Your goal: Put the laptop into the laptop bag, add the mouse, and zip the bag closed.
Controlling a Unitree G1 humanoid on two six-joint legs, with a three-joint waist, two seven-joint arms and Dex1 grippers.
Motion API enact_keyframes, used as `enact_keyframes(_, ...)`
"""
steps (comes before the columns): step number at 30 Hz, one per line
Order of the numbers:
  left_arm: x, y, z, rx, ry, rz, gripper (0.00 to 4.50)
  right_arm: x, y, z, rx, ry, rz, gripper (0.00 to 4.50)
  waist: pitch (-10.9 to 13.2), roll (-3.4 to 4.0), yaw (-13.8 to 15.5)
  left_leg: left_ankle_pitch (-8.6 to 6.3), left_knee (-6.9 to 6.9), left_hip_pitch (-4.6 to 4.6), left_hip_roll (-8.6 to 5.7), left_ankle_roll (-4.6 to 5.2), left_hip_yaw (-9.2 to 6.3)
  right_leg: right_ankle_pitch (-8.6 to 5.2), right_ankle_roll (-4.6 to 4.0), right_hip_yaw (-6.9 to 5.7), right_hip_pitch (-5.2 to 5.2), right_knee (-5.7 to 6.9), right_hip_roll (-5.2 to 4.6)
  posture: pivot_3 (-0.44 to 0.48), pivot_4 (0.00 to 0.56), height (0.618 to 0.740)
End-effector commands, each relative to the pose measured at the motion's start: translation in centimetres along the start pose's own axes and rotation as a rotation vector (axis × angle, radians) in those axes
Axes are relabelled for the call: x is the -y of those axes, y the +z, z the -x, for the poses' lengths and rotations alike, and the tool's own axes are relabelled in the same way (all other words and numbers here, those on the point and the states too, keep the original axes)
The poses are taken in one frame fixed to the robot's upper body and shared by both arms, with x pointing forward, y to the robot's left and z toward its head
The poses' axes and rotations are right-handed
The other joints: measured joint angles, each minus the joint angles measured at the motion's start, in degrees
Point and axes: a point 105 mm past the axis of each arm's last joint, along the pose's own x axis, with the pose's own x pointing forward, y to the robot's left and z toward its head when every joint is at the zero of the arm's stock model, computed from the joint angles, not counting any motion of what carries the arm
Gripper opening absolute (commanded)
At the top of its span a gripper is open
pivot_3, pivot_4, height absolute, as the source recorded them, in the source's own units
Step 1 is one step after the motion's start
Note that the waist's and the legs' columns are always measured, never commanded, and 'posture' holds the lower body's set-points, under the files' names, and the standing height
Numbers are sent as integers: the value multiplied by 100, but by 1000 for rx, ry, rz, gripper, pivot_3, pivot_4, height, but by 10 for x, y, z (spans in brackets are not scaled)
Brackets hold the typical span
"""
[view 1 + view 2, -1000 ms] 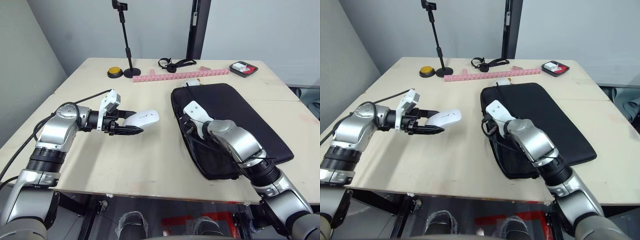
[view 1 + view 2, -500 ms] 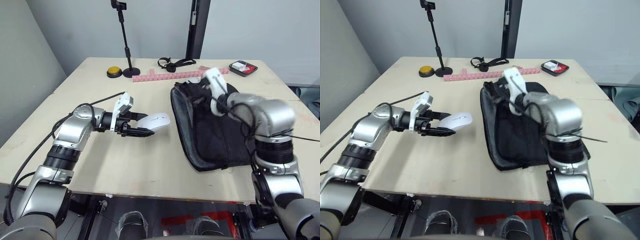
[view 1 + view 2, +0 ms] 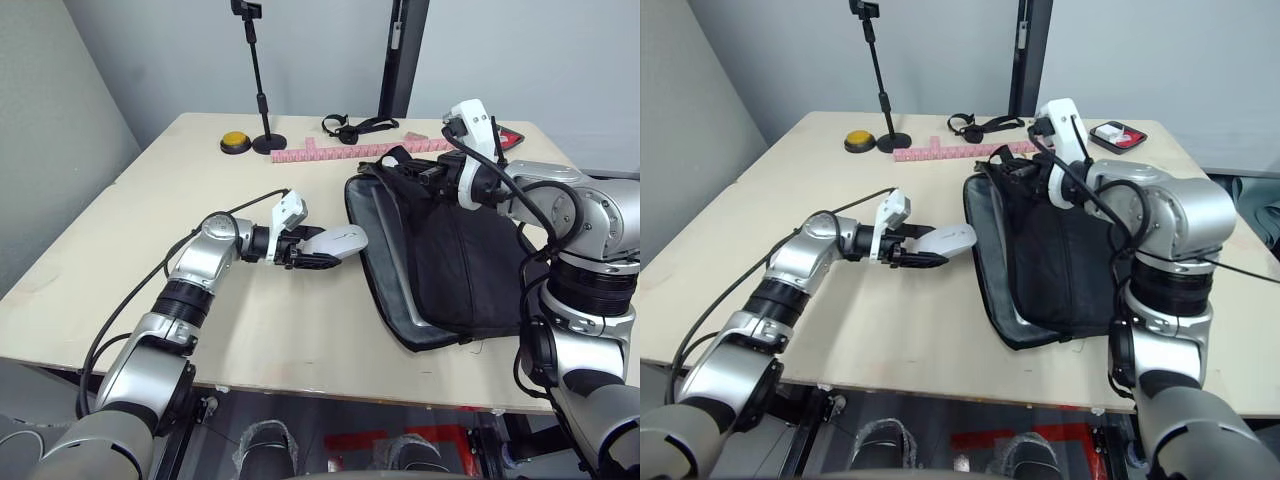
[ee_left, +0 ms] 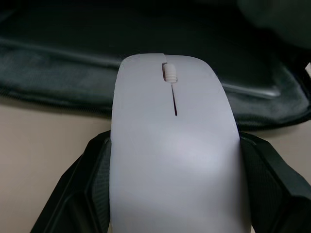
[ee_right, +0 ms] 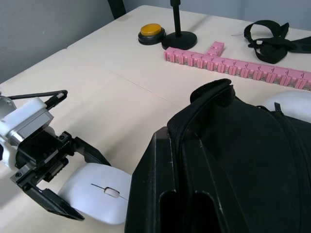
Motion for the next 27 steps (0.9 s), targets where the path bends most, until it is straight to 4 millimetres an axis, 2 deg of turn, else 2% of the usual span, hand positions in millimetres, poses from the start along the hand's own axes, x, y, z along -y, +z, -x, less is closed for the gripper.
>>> enact_keyframes(1, -13, 19, -14, 74, 55, -18, 2862, -6, 25, 12, 100, 32, 45, 16, 0, 0, 13, 0, 1, 0, 0, 0, -1, 0, 0, 0, 2, 0, 0, 0, 150, 733)
enact_keyframes(8, -26, 10, -49, 36, 127, -46, 2862, -17, 42, 27, 147, 107, 89, 16, 1, -1, 70, 1, 2, -3, -9, 6, -2, 3, 4, 1, 4, -6, -6, 0, 150, 733)
enact_keyframes(12, -22, 11, -66, 35, 101, -66, 2862, -19, 44, 31, 150, 116, 103, 16, 1, -2, 108, 1, 1, -6, -9, 7, -3, 3, 5, -1, 4, -8, -6, 0, 150, 733)
enact_keyframes(16, -12, 22, -90, 73, 57, -85, 2862, -22, 43, 31, 137, 116, 113, 16, 1, -2, 146, 2, 3, -4, -9, 8, -3, 4, 5, 0, 7, -6, -7, 0, 150, 733)
enact_keyframes(19, -6, 30, -102, 99, 30, -85, 2862, -22, 42, 31, 132, 114, 112, 16, 1, -3, 157, 1, 6, -7, -11, 10, -4, 4, 5, 0, 7, -6, -10, 0, 150, 733)
enact_keyframes(27, 5, 32, -125, 81, 11, -113, 2862, -26, 37, 28, 122, 118, 103, 16, 2, -3, 147, 1, 6, -4, -14, 12, -3, 4, 5, 1, 9, -5, -12, 0, 150, 733)
